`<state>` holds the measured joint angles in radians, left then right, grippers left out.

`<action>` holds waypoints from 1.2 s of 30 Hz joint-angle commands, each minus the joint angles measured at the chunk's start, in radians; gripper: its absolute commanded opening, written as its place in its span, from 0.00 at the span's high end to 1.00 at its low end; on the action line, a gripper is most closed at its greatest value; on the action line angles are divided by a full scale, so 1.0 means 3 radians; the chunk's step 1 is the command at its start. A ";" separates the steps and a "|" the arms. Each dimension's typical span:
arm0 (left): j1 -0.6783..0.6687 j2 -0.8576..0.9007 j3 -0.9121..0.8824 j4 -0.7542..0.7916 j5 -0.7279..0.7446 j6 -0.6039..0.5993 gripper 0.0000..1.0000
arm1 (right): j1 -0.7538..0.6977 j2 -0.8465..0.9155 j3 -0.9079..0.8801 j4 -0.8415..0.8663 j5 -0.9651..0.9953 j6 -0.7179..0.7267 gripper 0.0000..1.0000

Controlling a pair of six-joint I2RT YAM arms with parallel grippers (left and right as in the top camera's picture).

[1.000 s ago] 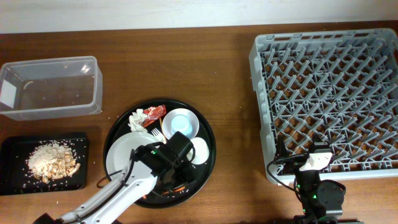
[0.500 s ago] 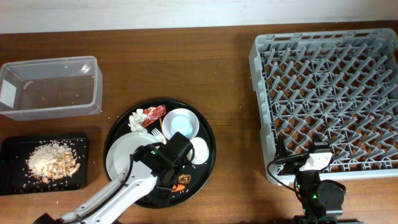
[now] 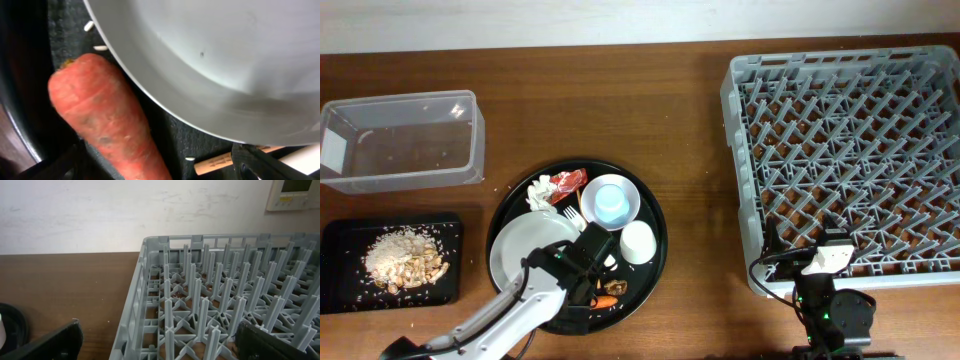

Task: Sort waste into correct bins and load items into the dishwasher rack
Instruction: 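Grasp the orange carrot with the left gripper, then carry the carrot left and drop it on the black tray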

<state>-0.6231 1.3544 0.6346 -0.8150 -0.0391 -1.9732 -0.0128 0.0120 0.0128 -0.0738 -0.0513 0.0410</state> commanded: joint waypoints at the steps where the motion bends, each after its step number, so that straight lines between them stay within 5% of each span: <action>1: 0.0022 -0.0027 -0.0041 0.0058 -0.0126 -0.0056 0.09 | 0.0018 -0.0022 -0.0024 -0.0005 0.0013 -0.0025 0.01; 15: 0.0020 0.0160 -0.0042 0.0131 0.0032 -0.0055 0.29 | 0.0018 -0.0022 -0.0024 -0.0005 0.0013 -0.0025 0.01; 27: 0.0020 0.0159 -0.0041 0.0095 0.0034 0.0198 0.78 | 0.0018 -0.0022 -0.0024 -0.0005 0.0013 -0.0025 0.01; 36: 0.0020 -0.0014 -0.0029 0.0085 0.0298 0.0375 0.90 | 0.0018 -0.0022 -0.0024 -0.0005 0.0013 -0.0025 0.01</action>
<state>-0.6201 1.3907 0.6319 -0.7856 0.0010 -1.9133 -0.0132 0.0120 0.0128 -0.0738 -0.0517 0.0406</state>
